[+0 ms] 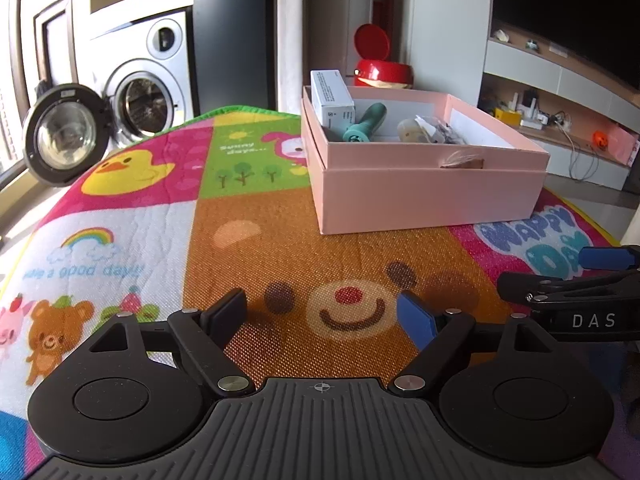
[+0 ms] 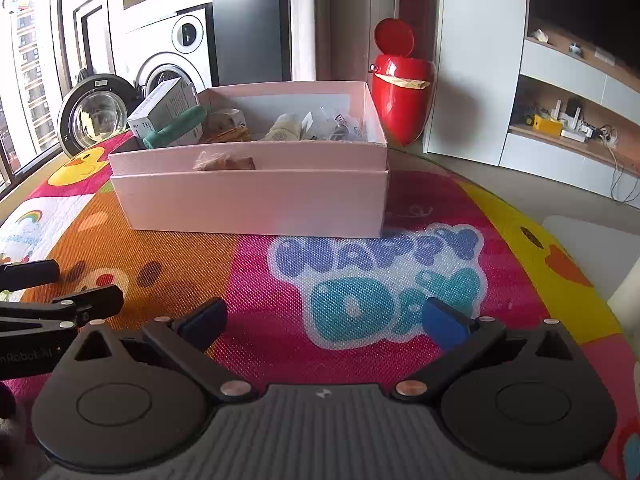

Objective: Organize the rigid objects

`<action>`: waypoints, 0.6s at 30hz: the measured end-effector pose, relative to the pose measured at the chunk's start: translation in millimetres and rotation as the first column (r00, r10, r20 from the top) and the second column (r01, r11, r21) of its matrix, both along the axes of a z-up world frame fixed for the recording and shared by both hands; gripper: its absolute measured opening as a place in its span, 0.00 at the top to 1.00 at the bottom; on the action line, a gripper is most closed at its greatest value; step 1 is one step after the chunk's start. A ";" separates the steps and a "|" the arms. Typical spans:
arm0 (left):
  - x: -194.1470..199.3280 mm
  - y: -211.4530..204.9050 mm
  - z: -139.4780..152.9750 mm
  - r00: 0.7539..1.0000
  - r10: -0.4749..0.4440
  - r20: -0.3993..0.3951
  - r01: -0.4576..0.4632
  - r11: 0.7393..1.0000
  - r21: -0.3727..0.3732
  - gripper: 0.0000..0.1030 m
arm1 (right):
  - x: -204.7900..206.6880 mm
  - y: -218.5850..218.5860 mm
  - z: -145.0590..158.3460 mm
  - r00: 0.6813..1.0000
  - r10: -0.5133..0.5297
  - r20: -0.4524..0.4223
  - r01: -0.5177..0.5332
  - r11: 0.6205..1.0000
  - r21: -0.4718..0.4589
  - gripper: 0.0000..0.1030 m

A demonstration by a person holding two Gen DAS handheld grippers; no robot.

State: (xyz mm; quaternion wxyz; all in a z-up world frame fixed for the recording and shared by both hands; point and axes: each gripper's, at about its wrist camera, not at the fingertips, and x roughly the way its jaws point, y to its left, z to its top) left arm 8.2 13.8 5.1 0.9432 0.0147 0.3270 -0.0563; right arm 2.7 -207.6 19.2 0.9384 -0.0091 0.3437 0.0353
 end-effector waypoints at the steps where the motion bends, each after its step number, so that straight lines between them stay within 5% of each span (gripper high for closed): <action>1: 0.4 -0.6 -0.1 1.000 0.005 0.000 -0.005 1.000 0.001 0.15 | 0.2 1.2 0.0 1.000 -0.001 0.002 0.001 1.000 -0.006 0.00; 18: 2.1 -2.5 -1.2 1.000 0.019 -0.001 -0.019 1.000 0.002 0.13 | 0.9 0.5 -1.7 1.000 -0.007 0.007 0.007 1.000 0.010 0.00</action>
